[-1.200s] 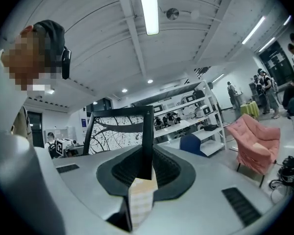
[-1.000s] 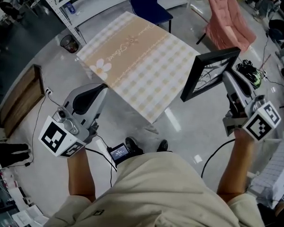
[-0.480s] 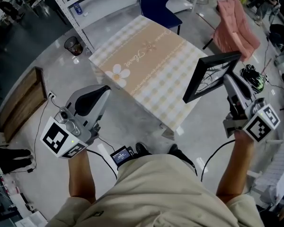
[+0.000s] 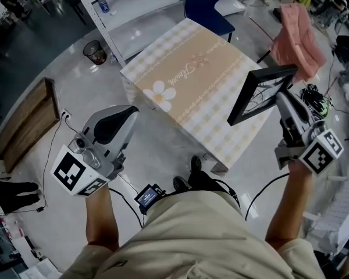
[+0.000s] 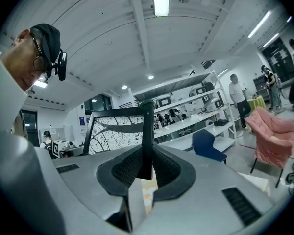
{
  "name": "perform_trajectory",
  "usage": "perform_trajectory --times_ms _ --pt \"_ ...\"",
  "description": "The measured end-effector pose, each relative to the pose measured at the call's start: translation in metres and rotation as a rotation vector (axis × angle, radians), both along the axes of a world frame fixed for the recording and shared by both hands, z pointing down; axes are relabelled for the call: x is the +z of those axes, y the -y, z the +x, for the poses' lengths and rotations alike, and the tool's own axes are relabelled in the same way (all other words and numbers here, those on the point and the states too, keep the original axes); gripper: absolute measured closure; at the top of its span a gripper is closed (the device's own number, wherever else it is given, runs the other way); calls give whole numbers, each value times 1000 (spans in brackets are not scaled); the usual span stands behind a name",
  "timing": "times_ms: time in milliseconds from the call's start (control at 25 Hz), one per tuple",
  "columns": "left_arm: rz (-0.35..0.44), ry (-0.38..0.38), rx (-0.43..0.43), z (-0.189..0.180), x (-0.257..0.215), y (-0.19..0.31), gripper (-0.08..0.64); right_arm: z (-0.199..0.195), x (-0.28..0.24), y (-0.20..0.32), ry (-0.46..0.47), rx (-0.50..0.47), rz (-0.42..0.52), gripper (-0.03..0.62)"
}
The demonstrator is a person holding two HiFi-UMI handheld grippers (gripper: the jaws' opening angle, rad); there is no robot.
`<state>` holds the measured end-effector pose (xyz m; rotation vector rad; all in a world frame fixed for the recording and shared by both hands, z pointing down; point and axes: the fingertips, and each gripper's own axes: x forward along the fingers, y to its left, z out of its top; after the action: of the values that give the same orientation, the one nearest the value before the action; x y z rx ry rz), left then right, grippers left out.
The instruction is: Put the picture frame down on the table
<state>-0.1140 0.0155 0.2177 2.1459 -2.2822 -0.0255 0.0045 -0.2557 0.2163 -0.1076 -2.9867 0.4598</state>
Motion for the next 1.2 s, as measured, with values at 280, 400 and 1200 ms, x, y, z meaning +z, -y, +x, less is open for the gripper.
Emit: perform_trajectory --times_ms 280,400,1200 --pt "-32 -7 -11 -51 12 30 554 -58 13 26 4 -31 -14 531" --pt "-57 -3 -18 -74 14 45 552 -82 15 44 13 -33 -26 531" --pt "-77 -45 -11 -211 35 84 554 -224 36 70 -29 -48 -47 531"
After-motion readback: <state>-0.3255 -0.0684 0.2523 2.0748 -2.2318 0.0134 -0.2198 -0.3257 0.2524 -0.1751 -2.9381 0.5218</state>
